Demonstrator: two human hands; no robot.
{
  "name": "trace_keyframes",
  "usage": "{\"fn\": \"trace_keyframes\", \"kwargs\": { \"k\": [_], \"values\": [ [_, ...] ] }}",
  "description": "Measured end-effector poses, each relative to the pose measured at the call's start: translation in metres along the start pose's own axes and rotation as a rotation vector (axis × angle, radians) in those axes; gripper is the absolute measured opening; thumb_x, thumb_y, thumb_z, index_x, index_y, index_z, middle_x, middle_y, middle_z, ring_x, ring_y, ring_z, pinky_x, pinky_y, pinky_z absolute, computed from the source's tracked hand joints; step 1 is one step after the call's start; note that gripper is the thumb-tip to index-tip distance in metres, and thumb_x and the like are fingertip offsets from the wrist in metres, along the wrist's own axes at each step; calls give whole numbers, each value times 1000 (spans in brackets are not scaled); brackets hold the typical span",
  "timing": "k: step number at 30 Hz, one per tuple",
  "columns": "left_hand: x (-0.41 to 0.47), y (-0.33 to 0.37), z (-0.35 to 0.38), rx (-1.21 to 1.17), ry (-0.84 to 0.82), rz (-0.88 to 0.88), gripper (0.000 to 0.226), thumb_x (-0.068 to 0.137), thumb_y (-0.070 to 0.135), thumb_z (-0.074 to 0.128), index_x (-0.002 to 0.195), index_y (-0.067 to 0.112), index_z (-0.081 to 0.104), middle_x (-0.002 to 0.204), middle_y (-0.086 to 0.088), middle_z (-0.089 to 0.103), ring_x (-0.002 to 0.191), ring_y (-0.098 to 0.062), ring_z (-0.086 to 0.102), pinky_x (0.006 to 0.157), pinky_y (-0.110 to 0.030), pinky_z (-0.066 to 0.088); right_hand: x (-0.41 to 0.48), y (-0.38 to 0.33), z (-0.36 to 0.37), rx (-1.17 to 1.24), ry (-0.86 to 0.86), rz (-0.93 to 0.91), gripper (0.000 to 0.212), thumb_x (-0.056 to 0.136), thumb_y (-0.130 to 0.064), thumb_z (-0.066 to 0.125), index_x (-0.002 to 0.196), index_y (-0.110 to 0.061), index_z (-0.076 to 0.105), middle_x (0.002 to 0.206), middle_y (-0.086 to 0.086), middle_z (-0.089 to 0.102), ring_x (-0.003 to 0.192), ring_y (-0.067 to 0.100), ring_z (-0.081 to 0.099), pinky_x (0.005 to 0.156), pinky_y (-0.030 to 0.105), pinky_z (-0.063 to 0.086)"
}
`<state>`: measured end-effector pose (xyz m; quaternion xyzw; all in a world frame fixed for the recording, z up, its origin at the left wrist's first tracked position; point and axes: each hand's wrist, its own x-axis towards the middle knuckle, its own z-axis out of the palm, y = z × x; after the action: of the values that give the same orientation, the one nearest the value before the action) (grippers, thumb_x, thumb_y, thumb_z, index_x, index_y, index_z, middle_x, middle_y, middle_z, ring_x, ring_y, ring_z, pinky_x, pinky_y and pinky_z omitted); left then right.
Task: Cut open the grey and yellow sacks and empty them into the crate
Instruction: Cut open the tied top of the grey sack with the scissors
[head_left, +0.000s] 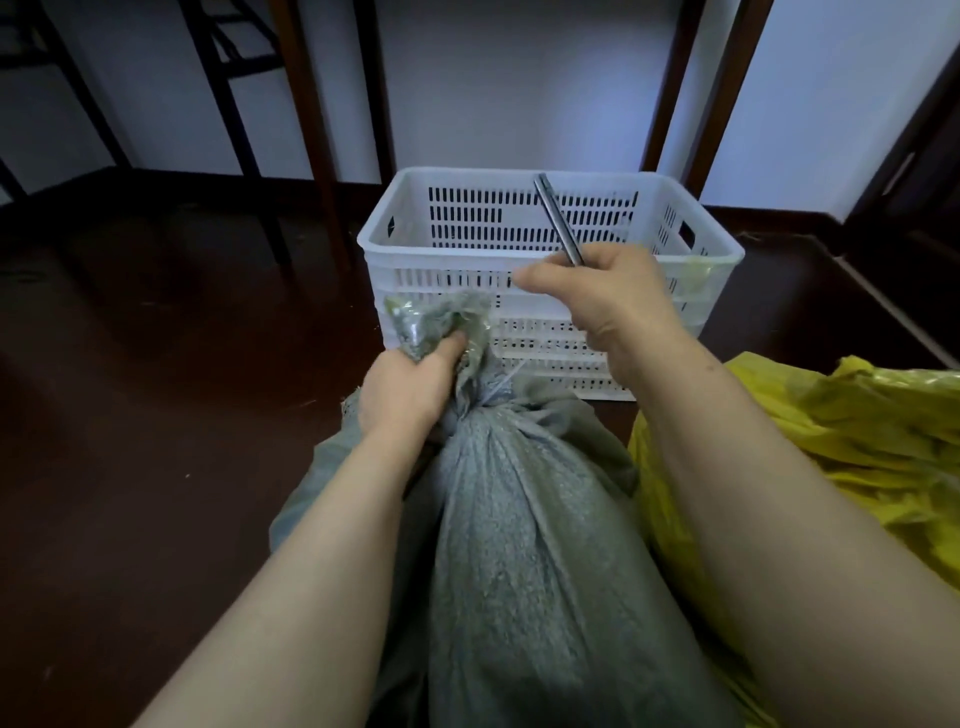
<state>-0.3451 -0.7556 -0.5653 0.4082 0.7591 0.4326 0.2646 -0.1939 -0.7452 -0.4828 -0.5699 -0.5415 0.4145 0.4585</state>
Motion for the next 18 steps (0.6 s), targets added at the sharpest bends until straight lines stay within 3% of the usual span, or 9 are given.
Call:
{"fn": "trace_keyframes", "kwargs": {
  "k": [2, 4, 6, 8, 10, 12, 15, 17, 18],
  "values": [
    [8, -2, -5, -106, -24, -139, 58, 69, 61, 66, 98, 11, 67, 101, -9, 67, 92, -31, 61, 87, -37, 48, -1, 9, -3, -74, -139, 109, 23, 68, -26, 82, 75, -11, 66, 62, -4, 67, 29, -1, 32, 30, 13, 27],
    [8, -1, -8, -268, -74, -230, 55, 59, 52, 72, 96, 11, 67, 101, -8, 69, 96, -32, 63, 93, -43, 49, -6, 19, -1, -187, -262, 237, 42, 61, -30, 84, 88, -4, 65, 60, -3, 70, 27, -1, 35, 30, 12, 30],
    [7, 1, -10, -375, -99, -297, 56, 56, 46, 73, 98, 11, 63, 101, -8, 68, 96, -32, 63, 90, -44, 51, -8, 28, 5, -269, -327, 302, 75, 48, -38, 84, 109, -1, 60, 72, 1, 72, 36, 2, 46, 34, 17, 36],
    [9, 1, -12, -439, -118, -357, 58, 63, 40, 73, 109, 8, 58, 98, -8, 66, 90, -28, 64, 75, -37, 54, -9, 37, 12, -353, -384, 327, 89, 45, -46, 85, 119, -5, 57, 73, 0, 62, 53, 9, 50, 41, 19, 36],
    [11, 3, -16, -518, -190, -417, 56, 72, 33, 73, 117, 6, 54, 95, -9, 68, 78, -26, 68, 57, -31, 54, -11, 45, 19, -418, -454, 332, 87, 47, -47, 88, 118, -7, 57, 74, -4, 53, 64, 13, 50, 43, 18, 37],
    [11, 5, -21, -572, -291, -465, 61, 73, 31, 73, 125, 8, 52, 102, -14, 69, 81, -31, 70, 58, -40, 58, -14, 56, 25, -406, -481, 310, 66, 48, -36, 92, 98, -8, 58, 78, -5, 54, 73, 16, 54, 55, 23, 41],
    [9, 4, -25, -592, -301, -440, 65, 71, 28, 77, 127, 9, 50, 111, -15, 67, 89, -30, 69, 74, -43, 58, -15, 72, 29, -308, -348, 271, 41, 51, -11, 91, 77, -12, 59, 77, 0, 63, 71, 16, 61, 64, 29, 50],
    [10, -1, -24, -468, -90, -268, 76, 69, 26, 83, 131, 8, 43, 130, -17, 55, 109, -29, 61, 87, -39, 54, -13, 78, 27, -191, -245, 309, 38, 53, -1, 88, 82, -8, 64, 85, 6, 68, 75, 21, 65, 68, 32, 54],
    [9, -3, -25, -234, 40, -92, 95, 67, 31, 84, 142, 9, 31, 146, -18, 38, 129, -32, 45, 104, -41, 42, -13, 81, 27, -120, -211, 330, 37, 53, 3, 86, 81, -9, 66, 85, 8, 69, 73, 21, 65, 65, 31, 54]
  ]
}}
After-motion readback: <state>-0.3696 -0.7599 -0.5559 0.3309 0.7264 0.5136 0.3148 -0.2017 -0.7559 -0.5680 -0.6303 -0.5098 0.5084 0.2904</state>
